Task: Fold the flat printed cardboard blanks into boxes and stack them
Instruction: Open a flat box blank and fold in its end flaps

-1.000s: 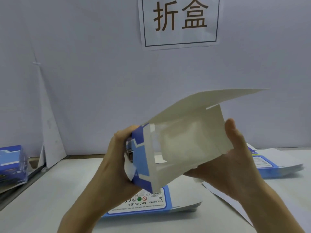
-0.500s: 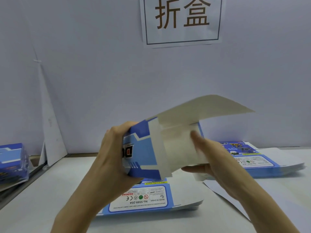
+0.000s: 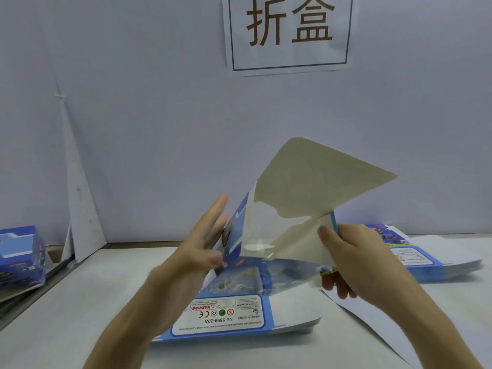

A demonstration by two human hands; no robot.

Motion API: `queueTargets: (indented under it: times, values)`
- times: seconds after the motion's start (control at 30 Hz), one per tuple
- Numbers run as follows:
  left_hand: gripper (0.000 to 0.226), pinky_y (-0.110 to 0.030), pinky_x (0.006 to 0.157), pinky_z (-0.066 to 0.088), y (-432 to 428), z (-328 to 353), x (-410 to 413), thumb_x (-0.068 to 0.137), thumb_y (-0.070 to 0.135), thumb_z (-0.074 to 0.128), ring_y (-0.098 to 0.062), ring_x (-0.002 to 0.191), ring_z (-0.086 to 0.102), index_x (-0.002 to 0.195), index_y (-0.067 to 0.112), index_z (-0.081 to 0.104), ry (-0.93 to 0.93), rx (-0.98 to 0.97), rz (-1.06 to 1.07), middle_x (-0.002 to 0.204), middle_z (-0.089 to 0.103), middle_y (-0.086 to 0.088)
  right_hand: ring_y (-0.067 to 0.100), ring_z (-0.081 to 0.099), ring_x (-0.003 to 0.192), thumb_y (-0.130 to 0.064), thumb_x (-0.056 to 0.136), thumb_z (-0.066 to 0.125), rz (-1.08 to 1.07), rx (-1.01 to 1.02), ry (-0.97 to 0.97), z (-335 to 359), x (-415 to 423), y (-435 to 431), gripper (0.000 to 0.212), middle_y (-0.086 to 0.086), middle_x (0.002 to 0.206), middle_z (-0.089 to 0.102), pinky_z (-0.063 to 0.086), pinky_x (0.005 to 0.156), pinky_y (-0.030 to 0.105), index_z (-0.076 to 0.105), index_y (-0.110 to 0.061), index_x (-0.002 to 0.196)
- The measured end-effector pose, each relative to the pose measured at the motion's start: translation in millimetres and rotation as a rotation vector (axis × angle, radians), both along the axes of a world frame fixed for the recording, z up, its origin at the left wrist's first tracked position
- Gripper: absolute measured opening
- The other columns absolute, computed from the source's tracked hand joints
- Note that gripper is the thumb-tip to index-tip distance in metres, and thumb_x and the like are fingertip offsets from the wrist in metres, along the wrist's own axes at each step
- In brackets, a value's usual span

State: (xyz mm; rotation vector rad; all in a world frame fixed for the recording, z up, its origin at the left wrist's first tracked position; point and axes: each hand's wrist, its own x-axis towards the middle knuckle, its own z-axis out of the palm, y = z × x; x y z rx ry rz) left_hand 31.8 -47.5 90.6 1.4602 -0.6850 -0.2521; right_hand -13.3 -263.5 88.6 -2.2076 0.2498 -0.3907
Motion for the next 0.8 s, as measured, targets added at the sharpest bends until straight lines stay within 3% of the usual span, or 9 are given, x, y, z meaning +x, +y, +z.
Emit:
queueTargets:
  times: [0.03, 0.1, 0.13, 0.23, 0.33, 0.43, 0.57, 0.63, 0.8]
  values:
    - [0.118, -0.035, 0.094, 0.042, -6.5, 4.5, 0.0, 0.034, 0.028, 0.090, -0.017, 0.127, 0.049, 0.139, 0.029, 0.035, 0.033, -0.029, -0.005, 0.144, 0.046, 0.001, 0.012, 0.045, 0.029, -0.023, 0.099, 0.034, 0.000, -0.008, 0.006, 0.8, -0.9, 1.6, 0.040, 0.004, 0.042, 0.060, 0.030, 0.032, 0.014, 0.049, -0.007, 0.066]
    - [0.080, -0.038, 0.106, 0.033, -19.0, 7.4, 0.9, 0.075, 0.020, 0.078, -0.028, 0.130, 0.043, 0.142, 0.009, 0.035, 0.004, -0.053, 0.090, 0.143, 0.045, -0.012, 0.014, 0.047, 0.030, -0.025, 0.099, 0.035, 0.015, -0.049, 0.011, 0.2, -1.1, 5.2, 0.042, 0.004, 0.042, 0.060, 0.032, 0.032, 0.016, 0.050, -0.006, 0.065]
    - [0.066, -0.040, 0.103, 0.035, -22.8, 2.7, 5.7, 0.083, 0.018, 0.070, -0.029, 0.123, 0.050, 0.139, 0.004, 0.039, -0.009, -0.066, 0.165, 0.136, 0.051, -0.016, 0.015, 0.049, 0.032, -0.026, 0.099, 0.036, 0.030, -0.087, 0.019, -0.7, -1.9, 7.2, 0.042, 0.004, 0.043, 0.060, 0.034, 0.033, 0.017, 0.048, -0.007, 0.063]
    - [0.071, -0.037, 0.076, 0.041, -22.0, -6.6, 10.4, 0.057, 0.039, 0.081, -0.015, 0.079, 0.066, 0.120, 0.018, 0.056, 0.043, -0.045, 0.233, 0.103, 0.068, -0.012, 0.017, 0.053, 0.045, -0.022, 0.100, 0.036, 0.071, -0.253, 0.010, 0.1, -3.8, 11.5, 0.037, 0.003, 0.050, 0.061, 0.049, 0.050, 0.031, 0.042, -0.014, 0.064]
    - [0.035, -0.025, 0.062, 0.050, -10.3, -21.4, 13.9, 0.072, 0.025, 0.071, -0.008, 0.068, 0.069, 0.104, 0.027, 0.056, 0.114, -0.127, 0.270, 0.085, 0.070, -0.006, 0.023, 0.048, 0.061, -0.020, 0.100, 0.033, 0.080, -0.315, -0.066, -2.8, -4.6, 18.7, 0.029, 0.001, 0.062, 0.049, 0.037, 0.052, 0.032, 0.045, -0.011, 0.075]
    - [0.024, -0.011, 0.054, 0.047, -10.9, -34.3, 13.4, 0.085, 0.016, 0.061, 0.003, 0.065, 0.065, 0.100, 0.033, 0.054, 0.004, 0.033, 0.411, 0.076, 0.069, 0.014, 0.025, 0.044, 0.069, -0.027, 0.101, 0.027, 0.054, -0.497, -0.092, -7.9, -1.8, 31.3, 0.033, -0.002, 0.064, 0.040, 0.029, 0.055, 0.031, 0.041, -0.016, 0.074]
    - [0.019, -0.009, 0.042, 0.033, -12.2, -38.8, 10.5, 0.095, 0.015, 0.043, -0.003, 0.044, 0.040, 0.080, 0.021, 0.052, -0.198, 0.229, 0.696, 0.049, 0.049, 0.011, 0.024, 0.044, 0.067, -0.038, 0.100, 0.028, -0.008, -0.597, -0.099, -14.8, 3.0, 34.7, 0.037, -0.003, 0.061, 0.040, 0.029, 0.061, 0.033, 0.026, -0.022, 0.066]
    - [0.030, -0.014, 0.043, 0.033, -15.3, -37.4, 9.7, 0.097, 0.020, 0.039, -0.006, 0.044, 0.040, 0.069, 0.012, 0.043, -0.252, 0.305, 0.783, 0.051, 0.045, 0.006, 0.023, 0.045, 0.067, -0.034, 0.098, 0.032, 0.014, -0.551, -0.086, -18.3, 5.4, 31.6, 0.033, -0.002, 0.064, 0.044, 0.031, 0.061, 0.033, 0.028, -0.023, 0.067]
    - [0.038, -0.021, 0.043, 0.028, -19.6, -36.1, 2.7, 0.099, 0.013, 0.036, -0.013, 0.049, 0.044, 0.062, 0.019, 0.036, -0.432, 0.393, 0.949, 0.052, 0.045, 0.002, 0.024, 0.057, 0.067, -0.025, 0.097, 0.034, -0.016, -0.485, -0.090, -20.2, 10.4, 27.2, 0.029, 0.003, 0.072, 0.062, 0.043, 0.064, 0.034, 0.029, -0.023, 0.069]
